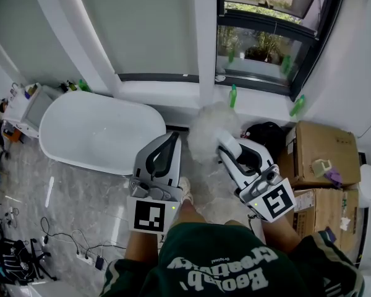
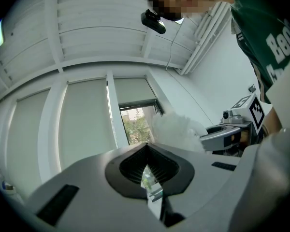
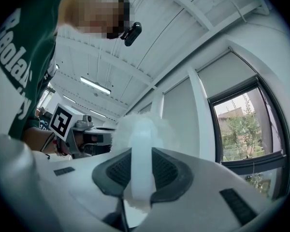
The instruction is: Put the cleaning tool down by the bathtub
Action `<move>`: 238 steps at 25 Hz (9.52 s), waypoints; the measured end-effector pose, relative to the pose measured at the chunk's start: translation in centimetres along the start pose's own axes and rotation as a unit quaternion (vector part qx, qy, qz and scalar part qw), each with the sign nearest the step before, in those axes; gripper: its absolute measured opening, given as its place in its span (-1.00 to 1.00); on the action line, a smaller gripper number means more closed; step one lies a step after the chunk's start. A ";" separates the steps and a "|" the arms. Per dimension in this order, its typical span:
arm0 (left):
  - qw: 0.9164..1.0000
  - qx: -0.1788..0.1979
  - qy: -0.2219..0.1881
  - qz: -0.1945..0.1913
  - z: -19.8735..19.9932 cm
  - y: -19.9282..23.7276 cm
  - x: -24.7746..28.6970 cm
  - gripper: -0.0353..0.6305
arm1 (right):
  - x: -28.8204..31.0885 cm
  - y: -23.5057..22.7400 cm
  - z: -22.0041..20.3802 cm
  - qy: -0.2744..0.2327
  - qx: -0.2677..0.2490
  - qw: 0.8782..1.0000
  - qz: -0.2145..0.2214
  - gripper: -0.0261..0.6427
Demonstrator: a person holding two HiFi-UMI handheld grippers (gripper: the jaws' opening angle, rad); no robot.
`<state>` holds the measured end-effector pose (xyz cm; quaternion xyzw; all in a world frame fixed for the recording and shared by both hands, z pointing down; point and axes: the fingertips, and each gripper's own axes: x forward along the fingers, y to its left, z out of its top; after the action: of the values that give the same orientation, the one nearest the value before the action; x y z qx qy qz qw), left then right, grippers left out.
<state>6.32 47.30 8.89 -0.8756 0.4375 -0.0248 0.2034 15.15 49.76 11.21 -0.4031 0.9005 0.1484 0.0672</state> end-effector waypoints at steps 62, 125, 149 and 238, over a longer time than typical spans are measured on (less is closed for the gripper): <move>0.997 -0.057 0.008 -0.059 -20.7 33.1 32.8 -0.87 | 38.2 -22.5 -18.1 0.072 0.019 0.994 -0.080 -0.64; 0.980 -0.104 0.162 0.040 -43.5 34.2 42.2 -0.87 | 48.6 -29.8 -42.8 0.253 0.095 0.963 -0.019 -0.64; 0.962 -0.171 0.212 0.013 -56.9 31.1 42.1 -0.87 | 46.9 -27.3 -65.7 0.504 0.180 0.844 -0.022 -0.64; 0.900 -0.287 0.322 0.055 -71.8 33.4 36.4 -0.87 | 49.3 -22.3 -91.0 0.619 0.213 0.756 0.001 0.08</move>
<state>-12.45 -22.80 57.16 -0.8147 0.5149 -0.1674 -0.2078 -1.21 -28.38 80.72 -0.3810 0.7545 -0.3294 -0.4208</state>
